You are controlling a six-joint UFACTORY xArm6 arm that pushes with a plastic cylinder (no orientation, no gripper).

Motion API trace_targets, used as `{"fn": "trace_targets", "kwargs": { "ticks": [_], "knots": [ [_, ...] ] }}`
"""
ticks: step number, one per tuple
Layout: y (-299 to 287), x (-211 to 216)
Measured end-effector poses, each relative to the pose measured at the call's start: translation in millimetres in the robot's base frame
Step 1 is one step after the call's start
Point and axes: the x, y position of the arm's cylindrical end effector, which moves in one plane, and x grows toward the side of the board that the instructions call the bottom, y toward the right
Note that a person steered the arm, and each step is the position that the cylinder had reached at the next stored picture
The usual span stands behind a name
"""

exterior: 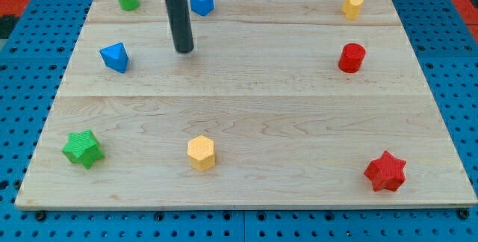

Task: Place the triangle in between the cube and green circle

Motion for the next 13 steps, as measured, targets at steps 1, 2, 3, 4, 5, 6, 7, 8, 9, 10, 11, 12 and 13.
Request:
{"fn": "trace_targets", "kwargs": {
  "ticks": [1, 2, 3, 4, 5, 6, 7, 8, 9, 10, 11, 12, 13],
  "knots": [
    [-56.1, 40.0],
    [-121.2, 23.4],
    [-134.9, -12.0],
    [-95.2, -13.1],
    [-91.5, 5.0],
    [-82.0, -14.4],
    [-74.2, -40.7],
    [-56.6, -17.4],
    [-51.9, -13.0],
    [-51.8, -32.9],
    [-51.8, -56.1],
    [-55.3, -83.4],
    [-57.3, -99.9]
  ]
}}
